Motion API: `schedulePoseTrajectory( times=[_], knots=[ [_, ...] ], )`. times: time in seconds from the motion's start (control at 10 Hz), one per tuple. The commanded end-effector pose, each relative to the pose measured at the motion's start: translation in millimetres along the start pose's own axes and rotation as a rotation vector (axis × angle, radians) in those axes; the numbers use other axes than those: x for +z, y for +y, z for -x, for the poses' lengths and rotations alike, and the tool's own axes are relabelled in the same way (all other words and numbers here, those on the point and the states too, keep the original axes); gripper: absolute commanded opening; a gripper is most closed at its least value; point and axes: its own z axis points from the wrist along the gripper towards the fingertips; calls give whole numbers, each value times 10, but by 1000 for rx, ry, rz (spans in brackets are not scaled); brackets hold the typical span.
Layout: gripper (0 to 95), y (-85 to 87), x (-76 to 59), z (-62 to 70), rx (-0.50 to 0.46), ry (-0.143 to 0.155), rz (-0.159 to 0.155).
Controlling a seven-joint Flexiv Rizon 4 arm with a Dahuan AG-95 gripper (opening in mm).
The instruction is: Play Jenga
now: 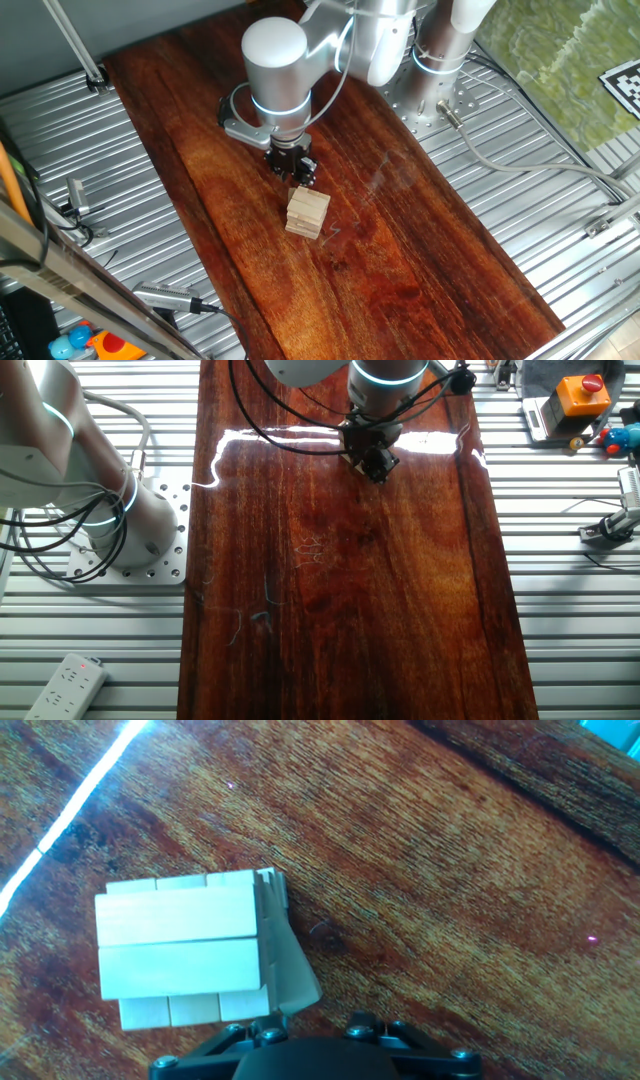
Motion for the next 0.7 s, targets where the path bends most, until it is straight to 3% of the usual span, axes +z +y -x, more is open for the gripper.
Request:
schedulePoseTrajectory(
  times=[0.1, 0.7],
  knots=[
    [380, -16, -6, -5, -1, -1, 1],
    [380, -37, -12, -2, 5, -3, 1]
  ],
)
